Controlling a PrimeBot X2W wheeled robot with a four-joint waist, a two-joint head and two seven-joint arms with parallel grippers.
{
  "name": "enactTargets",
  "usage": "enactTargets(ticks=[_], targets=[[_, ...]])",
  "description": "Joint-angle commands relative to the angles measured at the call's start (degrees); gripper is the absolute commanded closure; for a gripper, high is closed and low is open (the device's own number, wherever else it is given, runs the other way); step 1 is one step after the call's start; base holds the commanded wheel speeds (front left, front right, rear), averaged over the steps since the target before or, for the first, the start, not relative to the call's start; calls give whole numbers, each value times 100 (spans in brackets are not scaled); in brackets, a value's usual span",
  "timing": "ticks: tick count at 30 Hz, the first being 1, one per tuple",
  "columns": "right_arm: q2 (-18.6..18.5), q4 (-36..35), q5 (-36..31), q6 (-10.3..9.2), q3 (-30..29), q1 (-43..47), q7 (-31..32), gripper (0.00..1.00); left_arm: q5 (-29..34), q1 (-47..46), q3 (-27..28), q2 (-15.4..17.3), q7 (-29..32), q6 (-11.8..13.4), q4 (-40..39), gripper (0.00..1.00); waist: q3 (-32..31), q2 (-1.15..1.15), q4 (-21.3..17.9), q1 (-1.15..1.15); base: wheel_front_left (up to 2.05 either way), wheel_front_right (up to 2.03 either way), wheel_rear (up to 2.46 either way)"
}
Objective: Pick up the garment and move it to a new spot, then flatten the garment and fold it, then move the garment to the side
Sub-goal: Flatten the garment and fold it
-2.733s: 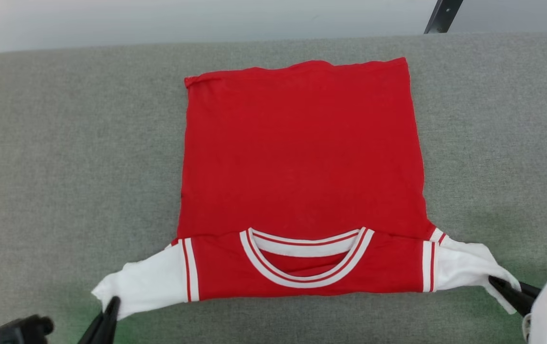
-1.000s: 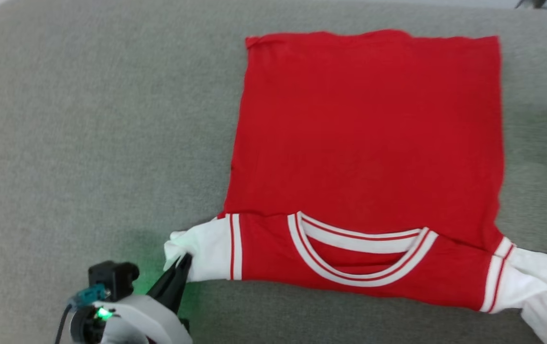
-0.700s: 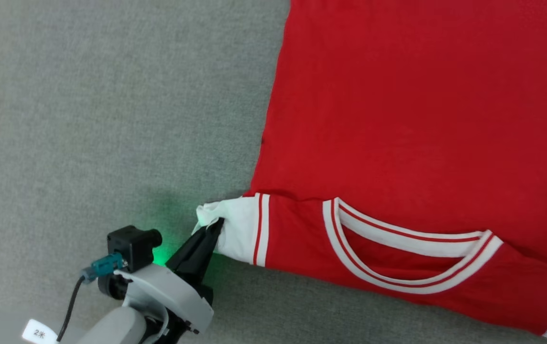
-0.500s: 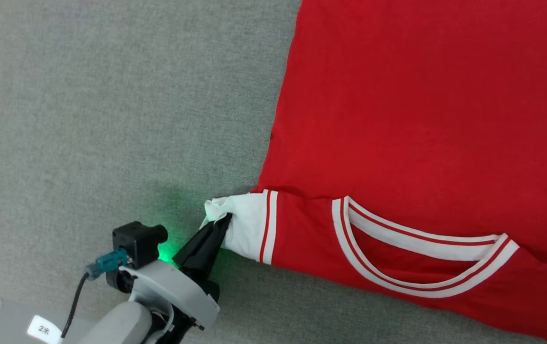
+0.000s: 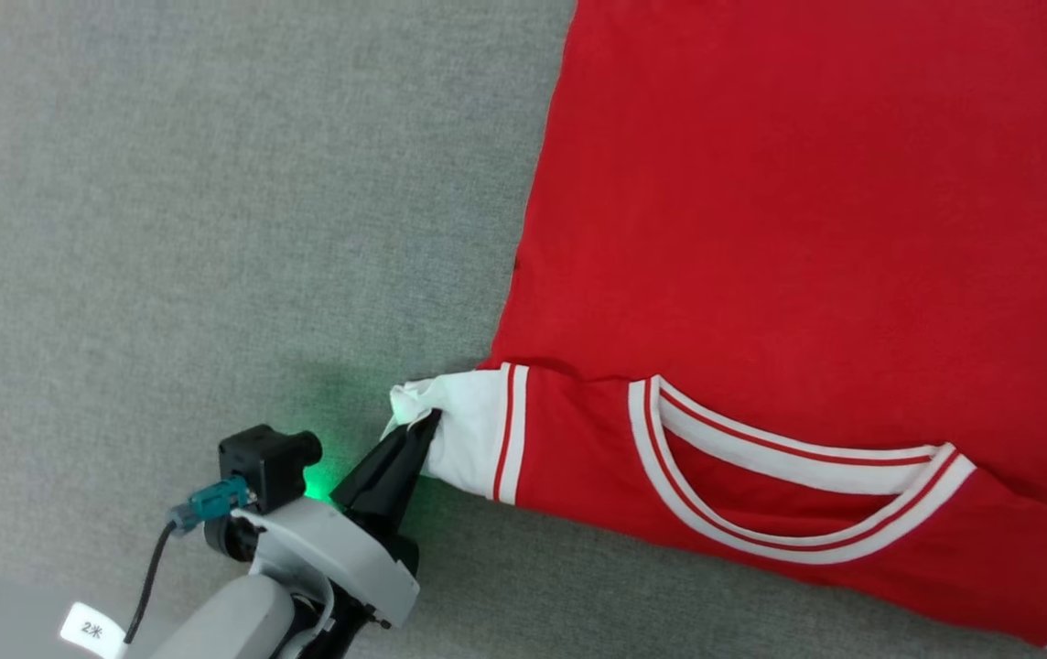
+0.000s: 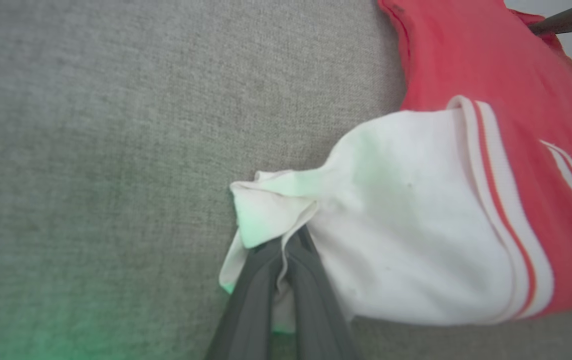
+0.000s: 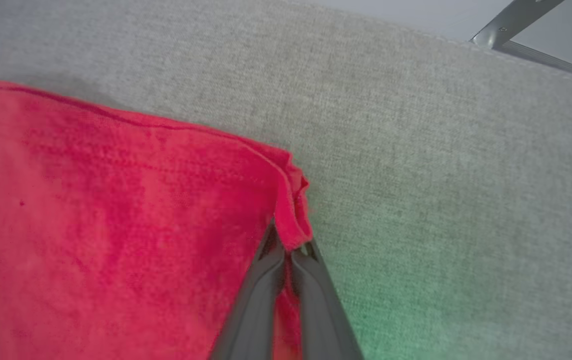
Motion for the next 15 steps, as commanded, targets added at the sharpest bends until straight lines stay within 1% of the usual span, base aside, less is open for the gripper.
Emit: enactTargets(ticks=[1,4,6,10,12,15], targets=[[33,88,78,3,85,241,3,100,-41,-29,40,17,229,292,613,100,-218,0,-148,0,0,0,0],[-27,-55,367,3,328,517,-112,100,-48,20,118,94,153,364,598,100,-501,0,-279,0,0,0,0],[-153,-271,684,3,480,774,-161,100,-74,106,156,148,120,394,551,100,-681,0,-370,0,0,0,0],[-630,-907,1324,-1,803,1475,-233,100,-96,290,176,231,91,438,419,100,-1030,0,-546,0,0,0,0],[-864,-1355,1626,-1,940,1905,-215,100,-101,383,166,249,81,477,340,100,-1191,0,-638,0,0,0,0],[-1311,-2098,2023,-2,1042,2594,-178,100,-123,502,164,298,99,530,209,100,-1373,0,-768,0,0,0,0]])
